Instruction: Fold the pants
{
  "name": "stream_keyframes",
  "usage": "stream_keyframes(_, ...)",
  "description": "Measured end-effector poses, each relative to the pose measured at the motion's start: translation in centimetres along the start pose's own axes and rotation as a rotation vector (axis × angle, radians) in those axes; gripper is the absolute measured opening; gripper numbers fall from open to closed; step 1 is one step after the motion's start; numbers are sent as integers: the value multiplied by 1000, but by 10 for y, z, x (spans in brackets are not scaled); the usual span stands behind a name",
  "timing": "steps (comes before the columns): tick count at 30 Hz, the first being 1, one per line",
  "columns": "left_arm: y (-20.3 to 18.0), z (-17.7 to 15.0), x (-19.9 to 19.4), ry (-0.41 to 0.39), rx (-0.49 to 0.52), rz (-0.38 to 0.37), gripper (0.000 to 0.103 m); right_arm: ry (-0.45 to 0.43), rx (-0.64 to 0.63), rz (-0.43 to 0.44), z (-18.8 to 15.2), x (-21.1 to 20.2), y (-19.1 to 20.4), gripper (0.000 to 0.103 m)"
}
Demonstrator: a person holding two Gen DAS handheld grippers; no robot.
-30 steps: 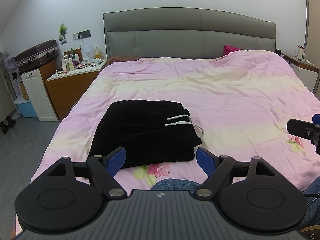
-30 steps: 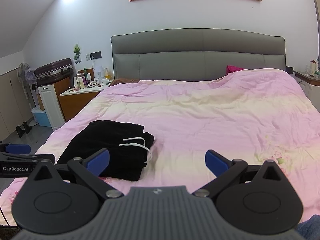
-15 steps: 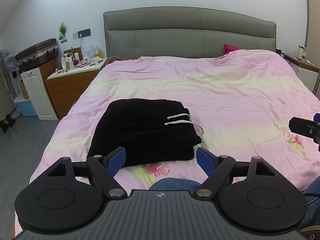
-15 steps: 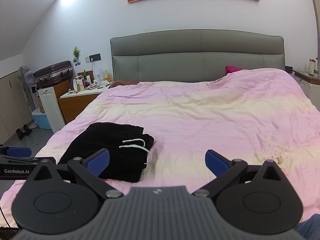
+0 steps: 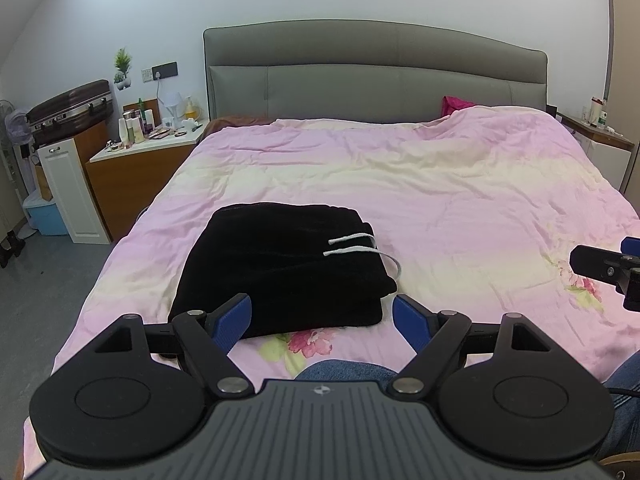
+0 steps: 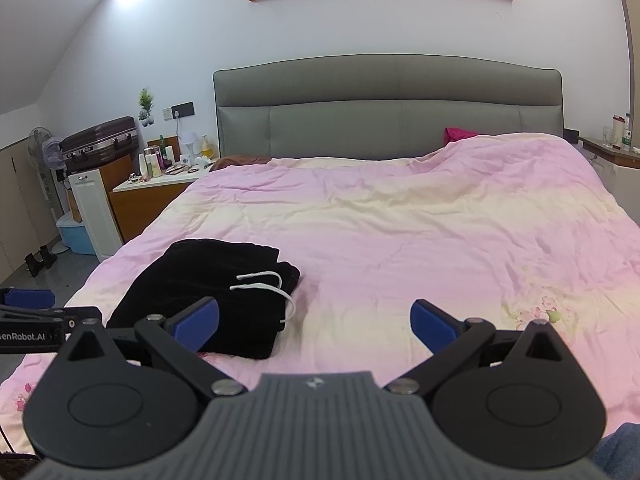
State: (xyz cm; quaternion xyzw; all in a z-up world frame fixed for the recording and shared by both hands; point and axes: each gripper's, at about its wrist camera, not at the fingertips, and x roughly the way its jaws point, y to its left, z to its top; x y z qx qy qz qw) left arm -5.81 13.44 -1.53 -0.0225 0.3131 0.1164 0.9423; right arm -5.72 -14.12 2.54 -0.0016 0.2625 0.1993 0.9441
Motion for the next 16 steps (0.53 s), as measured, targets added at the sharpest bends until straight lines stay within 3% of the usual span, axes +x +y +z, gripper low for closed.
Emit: stream_keyframes(16, 0, 0, -7, -42, -17, -18, 94, 7, 6, -2, 0, 2, -2, 98)
